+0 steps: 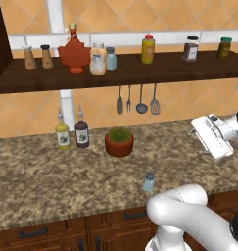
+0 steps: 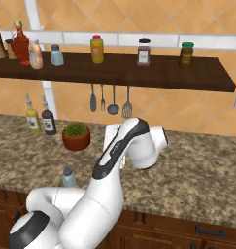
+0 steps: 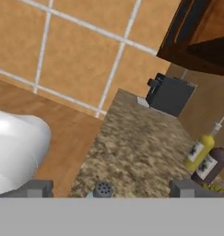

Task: Put the shaker and condiment bottle from the counter next to their counterparts in the cabinet.

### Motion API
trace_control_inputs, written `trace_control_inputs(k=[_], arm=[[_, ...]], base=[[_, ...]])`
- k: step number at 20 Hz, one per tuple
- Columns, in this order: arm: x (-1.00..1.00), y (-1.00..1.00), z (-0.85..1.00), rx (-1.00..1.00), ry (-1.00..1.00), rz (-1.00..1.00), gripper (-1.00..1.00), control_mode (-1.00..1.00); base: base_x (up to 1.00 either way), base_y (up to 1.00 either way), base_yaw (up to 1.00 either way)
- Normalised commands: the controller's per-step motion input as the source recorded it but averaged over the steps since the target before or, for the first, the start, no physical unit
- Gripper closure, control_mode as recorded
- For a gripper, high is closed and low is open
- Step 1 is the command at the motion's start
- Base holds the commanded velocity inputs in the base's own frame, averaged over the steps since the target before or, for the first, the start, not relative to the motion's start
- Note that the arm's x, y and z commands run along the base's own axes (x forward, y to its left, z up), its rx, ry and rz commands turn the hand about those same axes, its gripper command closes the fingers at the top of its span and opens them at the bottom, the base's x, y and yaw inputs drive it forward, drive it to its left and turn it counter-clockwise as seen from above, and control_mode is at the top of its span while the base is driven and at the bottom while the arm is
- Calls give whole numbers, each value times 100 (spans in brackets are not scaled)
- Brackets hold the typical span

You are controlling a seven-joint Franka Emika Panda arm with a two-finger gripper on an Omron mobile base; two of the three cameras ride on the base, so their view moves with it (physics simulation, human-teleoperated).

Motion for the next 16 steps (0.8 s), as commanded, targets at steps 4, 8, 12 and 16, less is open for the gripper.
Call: trace_control_inputs(k=[4,8,12,16], arm=[[40,-6,-99,2,0,-16,-100,-100],[9,-12,-94,6,-1,-17,-100,-100],[0,1,-34,-1,2,-6,-100,-100],[-1,7,-10,-11,8,0,-100,-100]], base=[[0,0,0],[0,0,0],[0,0,0],[0,0,0]])
